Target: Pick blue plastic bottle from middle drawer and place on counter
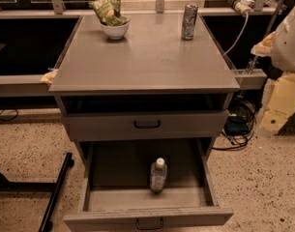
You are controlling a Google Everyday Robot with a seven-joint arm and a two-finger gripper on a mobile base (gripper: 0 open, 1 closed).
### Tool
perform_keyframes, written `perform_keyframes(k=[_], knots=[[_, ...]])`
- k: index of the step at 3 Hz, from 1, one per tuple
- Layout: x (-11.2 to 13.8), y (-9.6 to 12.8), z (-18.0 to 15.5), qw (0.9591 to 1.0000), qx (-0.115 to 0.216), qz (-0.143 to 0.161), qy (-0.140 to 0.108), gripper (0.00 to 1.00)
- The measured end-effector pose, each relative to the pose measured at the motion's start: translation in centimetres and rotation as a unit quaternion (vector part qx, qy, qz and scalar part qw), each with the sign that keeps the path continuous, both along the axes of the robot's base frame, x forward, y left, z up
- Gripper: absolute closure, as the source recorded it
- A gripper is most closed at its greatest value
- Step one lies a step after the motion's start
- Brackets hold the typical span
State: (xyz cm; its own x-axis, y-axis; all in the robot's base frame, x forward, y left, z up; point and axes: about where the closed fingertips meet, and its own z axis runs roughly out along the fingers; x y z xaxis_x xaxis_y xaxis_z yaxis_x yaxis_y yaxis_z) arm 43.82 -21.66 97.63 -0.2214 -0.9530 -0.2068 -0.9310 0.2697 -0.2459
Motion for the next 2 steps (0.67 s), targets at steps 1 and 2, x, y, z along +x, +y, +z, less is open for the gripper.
perform_keyframes(k=[1,2], knots=[[0.0,0.0,0.0,1.0,0.0,0.0,0.0,0.0],[0.4,0.1,-1.9,0.9998,0.017,-0.003,-0.005,0.18]])
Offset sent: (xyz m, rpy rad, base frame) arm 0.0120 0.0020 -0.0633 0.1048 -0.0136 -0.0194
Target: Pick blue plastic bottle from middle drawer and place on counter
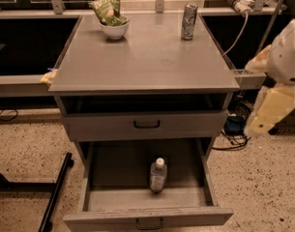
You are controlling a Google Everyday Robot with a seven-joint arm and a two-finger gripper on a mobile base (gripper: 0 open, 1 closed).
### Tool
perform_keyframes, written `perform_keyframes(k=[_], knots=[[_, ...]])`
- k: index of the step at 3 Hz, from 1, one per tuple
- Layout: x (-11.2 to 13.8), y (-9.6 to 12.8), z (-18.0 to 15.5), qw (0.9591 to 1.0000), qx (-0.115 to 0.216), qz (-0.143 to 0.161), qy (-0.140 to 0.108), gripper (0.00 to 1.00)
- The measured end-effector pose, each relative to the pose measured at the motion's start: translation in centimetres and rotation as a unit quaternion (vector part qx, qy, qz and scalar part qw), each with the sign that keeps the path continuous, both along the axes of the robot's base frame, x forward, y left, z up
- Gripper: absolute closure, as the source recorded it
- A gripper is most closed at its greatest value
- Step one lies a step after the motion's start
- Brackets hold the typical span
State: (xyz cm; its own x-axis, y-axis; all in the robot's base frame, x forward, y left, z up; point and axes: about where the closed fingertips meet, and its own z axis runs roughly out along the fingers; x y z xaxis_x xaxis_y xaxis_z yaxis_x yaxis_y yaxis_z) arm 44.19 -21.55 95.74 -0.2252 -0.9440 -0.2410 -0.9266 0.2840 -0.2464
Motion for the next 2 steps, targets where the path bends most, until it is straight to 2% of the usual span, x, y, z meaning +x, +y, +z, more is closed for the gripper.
perform_keyframes(k=[1,2], knots=[[0.6,1.1,-7.1,0.9984,0.052,-0.001,0.021,0.41],[2.8,3.0,-15.5,0.9898,0.137,0.006,0.038,0.64]])
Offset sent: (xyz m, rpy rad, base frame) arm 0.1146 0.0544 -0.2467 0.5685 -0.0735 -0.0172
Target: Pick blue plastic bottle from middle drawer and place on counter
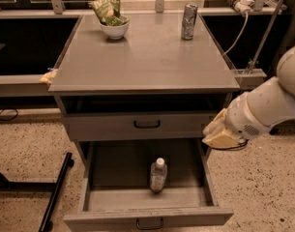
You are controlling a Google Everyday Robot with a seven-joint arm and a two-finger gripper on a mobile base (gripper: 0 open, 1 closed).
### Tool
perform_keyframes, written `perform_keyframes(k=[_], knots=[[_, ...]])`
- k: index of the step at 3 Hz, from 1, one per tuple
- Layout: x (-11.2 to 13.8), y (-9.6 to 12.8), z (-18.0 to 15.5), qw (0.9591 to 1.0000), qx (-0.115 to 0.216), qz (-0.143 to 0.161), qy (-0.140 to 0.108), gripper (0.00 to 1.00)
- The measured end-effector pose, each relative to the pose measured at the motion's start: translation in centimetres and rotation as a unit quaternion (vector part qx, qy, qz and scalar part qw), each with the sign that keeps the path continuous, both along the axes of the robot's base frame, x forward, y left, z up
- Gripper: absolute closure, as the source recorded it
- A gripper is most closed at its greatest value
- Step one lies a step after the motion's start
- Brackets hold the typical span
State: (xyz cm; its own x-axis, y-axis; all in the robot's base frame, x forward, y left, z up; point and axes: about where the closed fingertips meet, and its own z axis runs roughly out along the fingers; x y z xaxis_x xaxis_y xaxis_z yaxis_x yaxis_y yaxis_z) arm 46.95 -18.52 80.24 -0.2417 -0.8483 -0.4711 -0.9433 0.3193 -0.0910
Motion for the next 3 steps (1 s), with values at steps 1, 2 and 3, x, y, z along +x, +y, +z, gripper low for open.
perform_keyframes(k=[1,2,3], knots=[[2.5,0.2,-2.0,0.9995,0.023,-0.015,-0.016,0.88],[2.5,0.2,-1.9,0.9995,0.022,-0.015,-0.017,1.0],[2.5,0.2,-4.0,0.9993,0.033,-0.014,-0.013,1.0]])
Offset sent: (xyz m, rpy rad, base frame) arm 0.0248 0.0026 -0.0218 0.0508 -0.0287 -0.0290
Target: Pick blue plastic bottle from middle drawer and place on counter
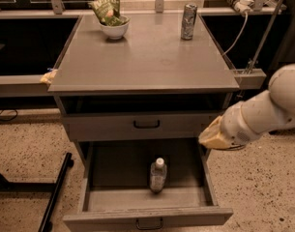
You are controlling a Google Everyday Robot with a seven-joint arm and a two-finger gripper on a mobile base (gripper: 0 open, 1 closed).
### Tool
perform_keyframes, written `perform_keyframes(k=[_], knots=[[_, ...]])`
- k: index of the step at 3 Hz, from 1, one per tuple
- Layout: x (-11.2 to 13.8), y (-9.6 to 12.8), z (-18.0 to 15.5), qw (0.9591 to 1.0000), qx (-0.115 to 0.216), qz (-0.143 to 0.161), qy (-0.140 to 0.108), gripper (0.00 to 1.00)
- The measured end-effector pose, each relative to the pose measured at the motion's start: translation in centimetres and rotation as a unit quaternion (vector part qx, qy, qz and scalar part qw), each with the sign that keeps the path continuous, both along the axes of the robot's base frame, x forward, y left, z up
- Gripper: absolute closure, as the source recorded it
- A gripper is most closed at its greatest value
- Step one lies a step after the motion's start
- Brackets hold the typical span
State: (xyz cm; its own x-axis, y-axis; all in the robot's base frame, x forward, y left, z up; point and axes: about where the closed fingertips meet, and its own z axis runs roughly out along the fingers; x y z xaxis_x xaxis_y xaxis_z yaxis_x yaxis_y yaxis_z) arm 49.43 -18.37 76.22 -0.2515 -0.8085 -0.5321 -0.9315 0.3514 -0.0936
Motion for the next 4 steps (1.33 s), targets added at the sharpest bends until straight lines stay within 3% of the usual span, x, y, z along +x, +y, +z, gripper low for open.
perform_keyframes(k=[1,2,3,4], knots=[[1.2,1.4,-7.7,0.9974,0.069,0.017,-0.007,1.0],[3.6,3.0,-13.2,0.9887,0.144,0.034,-0.023,1.0],[2.9,3.7,-17.7,0.9853,0.167,0.038,0.003,1.0],[2.3,3.3,-18.9,0.9884,0.144,0.047,0.005,0.81]])
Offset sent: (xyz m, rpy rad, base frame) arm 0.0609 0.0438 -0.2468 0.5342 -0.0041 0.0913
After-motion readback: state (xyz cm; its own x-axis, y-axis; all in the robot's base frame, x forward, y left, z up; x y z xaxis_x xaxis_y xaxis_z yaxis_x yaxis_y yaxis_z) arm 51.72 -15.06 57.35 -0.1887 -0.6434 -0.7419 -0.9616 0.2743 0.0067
